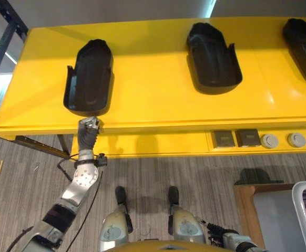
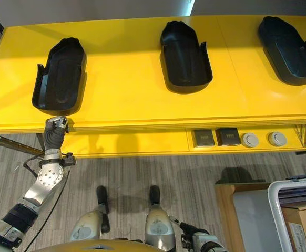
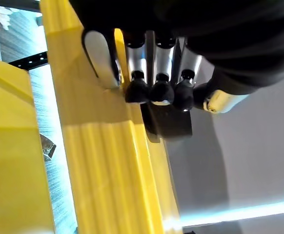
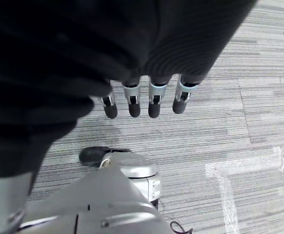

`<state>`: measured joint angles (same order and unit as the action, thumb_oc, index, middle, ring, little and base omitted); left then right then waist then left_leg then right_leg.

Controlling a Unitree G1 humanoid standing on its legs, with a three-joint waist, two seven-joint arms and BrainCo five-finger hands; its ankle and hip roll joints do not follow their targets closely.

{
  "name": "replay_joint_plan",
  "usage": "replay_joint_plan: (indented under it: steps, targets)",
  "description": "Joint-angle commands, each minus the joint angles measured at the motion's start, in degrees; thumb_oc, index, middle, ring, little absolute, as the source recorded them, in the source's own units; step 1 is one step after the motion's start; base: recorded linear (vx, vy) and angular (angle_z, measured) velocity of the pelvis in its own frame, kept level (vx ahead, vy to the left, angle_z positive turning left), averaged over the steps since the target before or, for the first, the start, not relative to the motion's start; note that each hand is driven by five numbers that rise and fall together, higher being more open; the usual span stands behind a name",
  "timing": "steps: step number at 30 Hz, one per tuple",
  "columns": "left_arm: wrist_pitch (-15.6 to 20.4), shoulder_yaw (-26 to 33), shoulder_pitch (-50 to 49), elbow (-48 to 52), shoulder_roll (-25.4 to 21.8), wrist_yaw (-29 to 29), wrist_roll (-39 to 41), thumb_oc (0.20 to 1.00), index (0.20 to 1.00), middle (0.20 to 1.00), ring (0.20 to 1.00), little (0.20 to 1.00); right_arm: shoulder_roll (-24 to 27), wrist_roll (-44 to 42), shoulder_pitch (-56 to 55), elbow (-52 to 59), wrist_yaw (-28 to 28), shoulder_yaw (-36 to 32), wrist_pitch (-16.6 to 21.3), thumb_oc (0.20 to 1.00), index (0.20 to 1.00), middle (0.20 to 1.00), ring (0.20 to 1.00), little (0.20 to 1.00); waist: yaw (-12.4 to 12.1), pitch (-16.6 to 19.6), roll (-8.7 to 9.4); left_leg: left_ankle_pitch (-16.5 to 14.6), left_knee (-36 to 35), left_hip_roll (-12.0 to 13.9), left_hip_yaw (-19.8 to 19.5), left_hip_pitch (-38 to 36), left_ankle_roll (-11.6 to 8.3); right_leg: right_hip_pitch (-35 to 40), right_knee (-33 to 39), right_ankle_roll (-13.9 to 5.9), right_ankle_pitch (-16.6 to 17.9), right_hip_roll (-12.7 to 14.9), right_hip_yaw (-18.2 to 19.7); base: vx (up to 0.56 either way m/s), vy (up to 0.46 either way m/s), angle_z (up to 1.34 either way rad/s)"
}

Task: Move parts from the plastic box to the shelf.

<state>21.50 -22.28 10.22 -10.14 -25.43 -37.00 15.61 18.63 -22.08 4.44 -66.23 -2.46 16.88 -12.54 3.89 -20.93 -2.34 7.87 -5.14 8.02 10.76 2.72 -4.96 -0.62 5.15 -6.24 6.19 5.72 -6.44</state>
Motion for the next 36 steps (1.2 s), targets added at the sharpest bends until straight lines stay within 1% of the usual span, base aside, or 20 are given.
replay_joint_plan:
  steps: [1, 3, 4, 5, 8, 9, 13, 15, 16, 18, 21, 23, 24, 27, 30, 33, 36]
  targets:
    - [3.8, 3.9, 10.4, -0.9, -0.2, 2.6, 2.9, 0.200, 0.200, 0.200, 0.200, 0.200, -0.4, 1.3, -0.2, -0.7, 0.3, 3.0, -0.4, 1.000, 1.000, 1.000, 1.000, 1.000, 1.5, -1.5, 0.79, -7.0, 0.1, 1.6, 1.1, -2.5, -0.33, 0.9, -1.8, 2.31, -7.4, -0.8, -0.1, 0.00, 0.000, 0.00]
    - [4.4, 4.5, 10.1, 1.3, -0.1, 3.8, 2.7, 0.200, 0.200, 0.200, 0.200, 0.200, -0.4, 1.2, -0.3, -0.8, 0.1, 2.7, -0.3, 1.000, 1.000, 1.000, 1.000, 1.000, 1.3, -1.7, 0.74, -7.0, 0.1, 1.6, 1.1, -2.6, -0.32, 1.1, -1.7, 2.35, -7.4, -0.7, -0.3, 0.00, 0.000, 0.00]
    - [3.2, 4.7, 9.8, 4.2, -0.5, 3.9, 0.7, 0.200, 0.200, 0.200, 0.200, 0.200, -0.4, 1.3, -0.1, -0.9, 0.1, 2.3, -0.5, 1.000, 1.000, 1.000, 1.000, 1.000, 0.9, -1.7, 0.62, -7.1, 0.1, 1.5, 0.8, -2.6, -0.27, 1.2, -1.7, 2.40, -7.5, -0.6, -0.5, 0.00, 0.000, 0.00]
    - [2.7, 4.8, 9.5, 5.2, -0.7, 4.0, 0.5, 0.200, 0.200, 0.200, 0.200, 0.200, -0.4, 1.3, 0.0, -0.9, 0.1, 2.2, -0.6, 1.000, 1.000, 1.000, 1.000, 1.000, 0.8, -1.8, 0.59, -7.2, 0.1, 1.4, 0.7, -2.6, -0.26, 1.3, -1.7, 2.41, -7.5, -0.6, -0.7, -0.01, -0.033, 0.01]
    - [1.2, 4.7, 8.0, 8.1, -1.1, 6.1, 1.9, 0.200, 0.200, 0.200, 0.200, 0.200, -0.4, 0.8, 0.3, -0.9, 0.1, 1.8, -0.8, 1.000, 1.000, 1.000, 1.000, 1.000, 0.0, -1.8, 0.29, -7.3, 0.1, 1.2, 0.2, -2.7, -0.28, 1.6, -1.6, 2.49, -7.6, -0.4, -1.4, -0.01, -0.010, 0.01]
    - [0.8, 4.5, 6.8, 9.4, -1.0, 8.0, 2.8, 0.200, 0.200, 0.200, 0.200, 0.200, -0.4, 0.5, 0.6, -1.2, 0.2, 1.6, -0.8, 1.000, 1.000, 1.000, 1.000, 1.000, -0.5, -1.8, 0.12, -7.4, 0.1, 1.0, -0.1, -2.7, -0.27, 1.8, -1.5, 2.56, -7.7, -0.4, -1.8, 0.00, 0.000, 0.00]
    - [1.1, 3.3, 3.3, 13.4, -1.3, 13.5, 2.1, 0.200, 0.200, 0.200, 0.200, 0.200, 0.0, -0.2, 1.3, -1.7, 0.3, 1.1, -0.9, 1.000, 1.000, 1.000, 1.000, 1.000, -1.7, -1.9, -0.54, -7.5, 0.1, 0.7, -0.7, -2.5, -0.38, 2.2, -1.2, 2.73, -7.8, -0.2, -3.1, -0.03, -0.011, 0.10]
    - [1.6, 2.7, 2.6, 14.2, -1.7, 14.3, 0.5, 0.200, 0.200, 0.200, 0.200, 0.200, 0.0, -0.1, 1.5, -2.0, 0.3, 0.9, -0.7, 1.000, 1.000, 1.000, 1.000, 1.000, -2.0, -2.0, -0.72, -7.5, 0.1, 0.6, -0.8, -2.5, -0.39, 2.4, -1.1, 2.76, -7.8, -0.1, -3.3, -0.03, 0.000, 0.06]
    - [2.1, 1.5, 0.9, 16.7, -2.8, 17.0, 0.4, 0.200, 0.200, 0.200, 0.200, 0.200, 0.1, -0.7, 1.9, -2.3, 0.6, 0.6, -0.9, 1.000, 1.000, 1.000, 1.000, 1.000, -2.7, -1.9, -1.14, -7.5, 0.1, 0.5, -1.0, -2.4, -0.48, 2.7, -0.9, 2.78, -7.8, 0.0, -3.9, -0.04, 0.006, 0.07]
    - [3.2, 0.3, -0.7, 18.5, -4.0, 18.4, -0.5, 0.200, 0.200, 0.200, 0.200, 0.200, 0.4, -1.4, 2.2, -2.7, 0.7, 0.2, -1.0, 1.000, 1.000, 1.000, 1.000, 1.000, -3.2, -1.9, -1.54, -7.5, 0.1, 0.3, -1.1, -2.4, -0.54, 2.9, -0.7, 2.67, -7.9, 0.1, -4.6, -0.04, 0.007, 0.07]
    - [2.9, -0.4, -2.2, 20.1, -4.9, 18.1, 0.9, 0.200, 0.200, 0.200, 0.200, 0.200, 0.7, -1.8, 2.4, -3.1, 0.7, -0.2, -1.0, 1.000, 1.000, 1.000, 1.000, 1.000, -3.7, -1.7, -1.92, -7.5, 0.1, 0.1, -1.3, -2.3, -0.57, 3.1, -0.7, 2.55, -7.9, 0.3, -5.1, -0.02, 0.004, 0.10]
    - [2.6, -0.8, -3.2, 20.2, -5.2, 16.4, 2.6, 0.200, 0.200, 0.200, 0.200, 0.200, 0.8, -2.4, 2.4, -3.4, 0.8, -0.4, -1.0, 1.000, 1.000, 1.000, 1.000, 1.000, -4.0, -1.6, -2.17, -7.5, 0.1, 0.0, -1.4, -2.3, -0.64, 3.3, -0.6, 2.47, -8.0, 0.4, -5.5, -0.01, 0.002, 0.15]
    - [2.9, -0.9, -3.2, 20.1, -5.2, 16.2, 2.7, 0.200, 0.200, 0.200, 0.200, 0.200, 0.7, -2.5, 2.4, -3.5, 0.8, -0.4, -0.9, 1.000, 1.000, 1.000, 1.000, 1.000, -4.1, -1.5, -2.18, -7.5, 0.1, -0.1, -1.4, -2.3, -0.64, 3.3, -0.6, 2.46, -8.0, 0.4, -5.5, -0.02, 0.000, 0.07]
    - [5.2, -0.4, -4.0, 20.2, -5.7, 12.9, 1.9, 0.200, 0.200, 0.200, 0.200, 0.200, 0.6, -2.0, 2.3, -4.2, 0.7, -0.3, -0.2, 1.000, 1.000, 1.000, 1.000, 1.000, -4.4, -1.3, -2.33, -7.4, 0.1, -0.1, -1.5, -2.1, -0.64, 3.4, -0.6, 2.47, -8.1, 0.5, -5.9, -0.01, 0.000, 0.05]
    - [6.0, 0.5, -3.7, 20.8, -5.8, 11.5, 0.8, 0.200, 0.200, 0.200, 0.200, 0.200, 0.5, -1.8, 2.2, -4.4, 0.8, -0.3, -0.2, 1.000, 1.000, 1.000, 1.000, 1.000, -4.5, -1.1, -2.39, -7.3, 0.1, -0.1, -1.6, -2.1, -0.59, 3.4, -0.6, 2.51, -8.1, 0.5, -5.8, 0.00, 0.004, 0.03]
    - [5.3, 1.6, -3.0, 21.2, -6.0, 11.0, 1.2, 0.200, 0.200, 0.200, 0.200, 0.200, 0.4, -1.6, 1.7, -4.6, 0.7, -0.4, 0.0, 1.000, 1.000, 1.000, 1.000, 1.000, -4.4, -0.7, -2.42, -7.4, 0.1, -0.2, -1.7, -2.2, -0.54, 3.6, -0.5, 2.44, -8.1, 0.5, -5.8, 0.01, -0.001, -0.01]
    - [2.9, 2.7, -1.8, 21.0, -5.7, 10.5, 1.3, 0.200, 0.200, 0.200, 0.200, 0.200, 0.2, -0.8, 1.2, -4.6, 0.6, -0.5, -0.1, 1.000, 1.000, 1.000, 1.000, 1.000, -4.1, -0.2, -2.17, -7.4, 0.1, 0.0, -1.6, -2.4, -0.56, 3.7, -0.5, 2.35, -8.1, 0.4, -5.5, 0.05, -0.004, -0.04]
